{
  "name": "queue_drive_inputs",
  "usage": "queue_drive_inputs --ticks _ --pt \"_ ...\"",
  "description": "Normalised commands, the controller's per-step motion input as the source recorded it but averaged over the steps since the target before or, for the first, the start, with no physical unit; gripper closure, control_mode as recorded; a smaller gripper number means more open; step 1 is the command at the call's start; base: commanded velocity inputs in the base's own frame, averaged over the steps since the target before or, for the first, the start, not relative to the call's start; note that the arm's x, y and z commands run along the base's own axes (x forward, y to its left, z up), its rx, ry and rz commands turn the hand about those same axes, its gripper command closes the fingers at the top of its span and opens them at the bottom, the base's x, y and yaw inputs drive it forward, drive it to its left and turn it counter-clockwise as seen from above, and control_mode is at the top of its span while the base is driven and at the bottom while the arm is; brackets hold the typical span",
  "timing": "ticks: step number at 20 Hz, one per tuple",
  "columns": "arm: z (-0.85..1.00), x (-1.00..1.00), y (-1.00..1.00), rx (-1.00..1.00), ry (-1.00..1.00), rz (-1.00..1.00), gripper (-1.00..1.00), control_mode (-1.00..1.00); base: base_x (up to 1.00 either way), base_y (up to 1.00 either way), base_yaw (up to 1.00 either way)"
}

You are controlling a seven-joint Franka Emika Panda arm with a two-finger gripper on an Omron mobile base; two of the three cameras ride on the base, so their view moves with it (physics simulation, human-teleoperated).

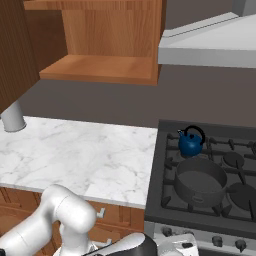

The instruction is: Pick the kettle from the cabinet and place it on a stove burner. Then pick the pot from the counter and place it on another stove burner. Finally, turn both burners on.

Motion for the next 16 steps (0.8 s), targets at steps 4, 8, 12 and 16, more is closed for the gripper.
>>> queue_drive_inputs --ticks 4,8,12,16 --pt "-0.16 0.03 0.05 0.14 -0.03 -0.05 -1.00 -1.00 0.00 0.00 0.00" --pt "-0.19 0.09 0.05 0.18 -0.03 -0.05 -1.00 -1.00 0.00 0.00 0.00" --pt "-0.11 0.03 0.06 0.16 -0.04 -0.04 -1.00 -1.00 0.00 0.00 0.00" --pt "0.00 -0.08 0.12 0.08 -0.10 0.00 -1.00 -1.00 0.00 0.00 0.00"
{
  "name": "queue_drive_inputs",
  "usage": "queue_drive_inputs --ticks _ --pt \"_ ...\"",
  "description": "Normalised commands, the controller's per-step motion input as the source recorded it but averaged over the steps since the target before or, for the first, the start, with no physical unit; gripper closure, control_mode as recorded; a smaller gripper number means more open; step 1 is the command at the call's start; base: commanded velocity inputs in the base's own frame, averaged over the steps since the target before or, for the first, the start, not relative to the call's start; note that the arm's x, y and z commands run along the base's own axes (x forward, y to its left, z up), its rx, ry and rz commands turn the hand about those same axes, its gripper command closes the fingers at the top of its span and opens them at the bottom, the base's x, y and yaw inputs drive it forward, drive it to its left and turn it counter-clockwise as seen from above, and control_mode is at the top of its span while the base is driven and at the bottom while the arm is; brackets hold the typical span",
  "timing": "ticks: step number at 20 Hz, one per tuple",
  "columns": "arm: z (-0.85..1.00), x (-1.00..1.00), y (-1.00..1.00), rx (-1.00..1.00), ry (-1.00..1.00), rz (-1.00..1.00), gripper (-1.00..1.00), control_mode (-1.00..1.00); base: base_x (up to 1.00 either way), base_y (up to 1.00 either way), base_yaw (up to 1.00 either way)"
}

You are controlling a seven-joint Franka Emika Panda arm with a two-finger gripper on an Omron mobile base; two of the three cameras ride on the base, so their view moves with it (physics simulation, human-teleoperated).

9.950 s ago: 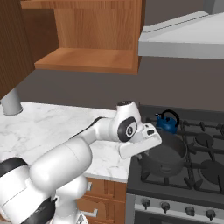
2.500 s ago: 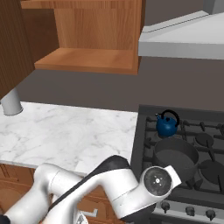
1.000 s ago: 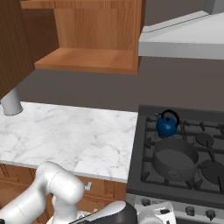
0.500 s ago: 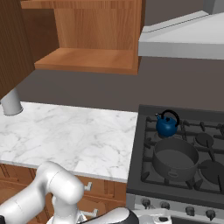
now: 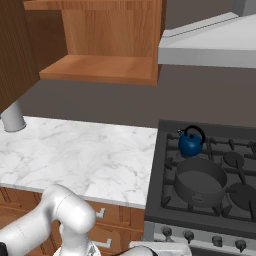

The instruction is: Pick the kettle from the cabinet and place it on a stove burner. Then pick the pot from the counter and place it on another stove burner. Finally, turn both burners on.

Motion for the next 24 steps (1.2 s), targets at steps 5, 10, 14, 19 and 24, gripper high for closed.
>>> queue_drive_inputs --ticks 5,10,14,19,24 --pt "0.00 -0.11 0.08 0.03 -0.14 -0.01 -1.00 -1.00 0.00 0.00 0.00" --pt "-0.02 0.02 0.14 0.01 -0.10 -0.03 -1.00 -1.00 0.00 0.00 0.00" --pt "-0.05 0.18 0.19 0.01 -0.02 -0.05 -1.00 -1.00 0.00 0.00 0.00" --pt "-0.06 0.22 0.07 0.00 0.00 -0.07 -1.00 -1.00 0.00 0.00 0.00" --pt "-0.22 0.14 0.00 0.00 0.00 -0.08 -1.00 -1.00 0.00 0.00 0.00"
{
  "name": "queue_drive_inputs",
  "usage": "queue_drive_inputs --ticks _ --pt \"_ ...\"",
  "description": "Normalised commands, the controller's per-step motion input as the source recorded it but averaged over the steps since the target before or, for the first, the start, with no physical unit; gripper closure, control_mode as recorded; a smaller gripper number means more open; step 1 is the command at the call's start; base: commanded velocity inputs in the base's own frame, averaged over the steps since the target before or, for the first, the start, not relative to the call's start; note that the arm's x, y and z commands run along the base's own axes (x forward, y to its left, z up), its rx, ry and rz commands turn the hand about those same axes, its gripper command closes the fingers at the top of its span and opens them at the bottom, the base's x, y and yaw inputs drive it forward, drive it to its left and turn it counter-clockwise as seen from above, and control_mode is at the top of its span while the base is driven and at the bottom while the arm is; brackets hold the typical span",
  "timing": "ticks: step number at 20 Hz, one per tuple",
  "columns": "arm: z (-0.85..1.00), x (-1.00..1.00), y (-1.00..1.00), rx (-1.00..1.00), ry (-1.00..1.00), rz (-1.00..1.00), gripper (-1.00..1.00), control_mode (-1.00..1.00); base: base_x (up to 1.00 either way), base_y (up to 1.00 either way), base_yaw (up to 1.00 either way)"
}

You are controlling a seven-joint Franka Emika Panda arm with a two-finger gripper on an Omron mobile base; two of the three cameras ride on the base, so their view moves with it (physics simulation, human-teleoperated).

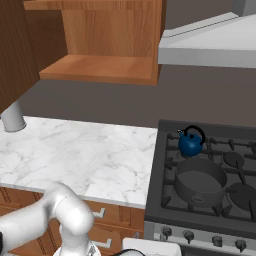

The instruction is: Pick the kettle from the cabinet and place it on a stove burner. Then pick the pot from the counter and place it on another stove burner. Finally, turn both burners on.

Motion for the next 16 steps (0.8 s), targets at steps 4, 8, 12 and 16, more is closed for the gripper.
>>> queue_drive_inputs --ticks 4,8,12,16 --pt "-0.29 0.06 0.00 0.00 0.00 -0.08 -1.00 -1.00 0.00 0.00 0.00" --pt "-0.23 0.05 0.00 0.00 0.00 -0.06 -1.00 -1.00 0.00 0.00 0.00" --pt "-0.13 0.05 0.00 0.00 0.00 -0.05 -1.00 -1.00 0.00 0.00 0.00" --pt "-0.09 0.06 -0.01 0.00 -0.03 -0.03 -1.00 -1.00 0.00 0.00 0.00"
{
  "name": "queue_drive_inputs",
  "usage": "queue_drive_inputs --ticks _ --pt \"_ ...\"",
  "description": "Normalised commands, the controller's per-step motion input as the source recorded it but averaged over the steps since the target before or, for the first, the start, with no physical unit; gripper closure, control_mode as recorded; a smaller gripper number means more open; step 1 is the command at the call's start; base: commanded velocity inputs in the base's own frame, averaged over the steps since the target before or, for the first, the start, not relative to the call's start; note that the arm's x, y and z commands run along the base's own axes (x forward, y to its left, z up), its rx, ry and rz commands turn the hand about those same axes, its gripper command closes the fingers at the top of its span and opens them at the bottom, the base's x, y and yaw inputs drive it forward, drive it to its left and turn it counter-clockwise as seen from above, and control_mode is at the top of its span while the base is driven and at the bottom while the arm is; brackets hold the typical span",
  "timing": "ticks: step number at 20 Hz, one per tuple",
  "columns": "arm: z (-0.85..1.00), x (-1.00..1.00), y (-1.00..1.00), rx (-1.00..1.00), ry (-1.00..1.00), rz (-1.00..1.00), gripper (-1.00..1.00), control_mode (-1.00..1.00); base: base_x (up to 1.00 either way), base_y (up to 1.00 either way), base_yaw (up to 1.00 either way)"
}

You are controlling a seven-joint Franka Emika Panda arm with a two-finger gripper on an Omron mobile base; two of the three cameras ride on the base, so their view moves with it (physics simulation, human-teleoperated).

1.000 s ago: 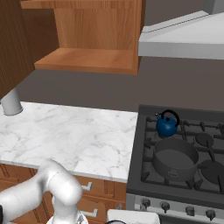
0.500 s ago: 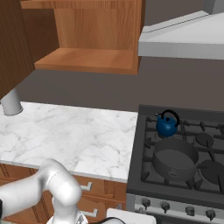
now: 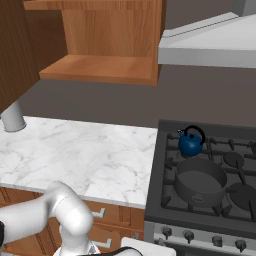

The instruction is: Pick the kettle from the cabinet and place it on a stove burner. Then pick the pot from the counter and place it on another stove burner. Finally, turn both burners on.

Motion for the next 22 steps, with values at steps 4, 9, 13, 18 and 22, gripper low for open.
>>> queue_drive_inputs --ticks 4,9,13,18,22 --pt "-0.06 0.03 -0.06 0.00 -0.02 -0.01 -1.00 -1.00 0.00 0.00 0.00" --pt "-0.04 0.00 -0.15 0.00 0.00 0.00 -1.00 -1.00 0.00 0.00 0.00" --pt "0.00 0.06 -0.08 0.00 0.00 0.00 -1.00 -1.00 0.00 0.00 0.00" --pt "-0.05 0.18 0.00 0.00 0.00 0.00 -1.00 -1.00 0.00 0.00 0.00" --pt "-0.18 0.15 0.00 0.00 0.00 0.00 -1.00 -1.00 0.00 0.00 0.00"
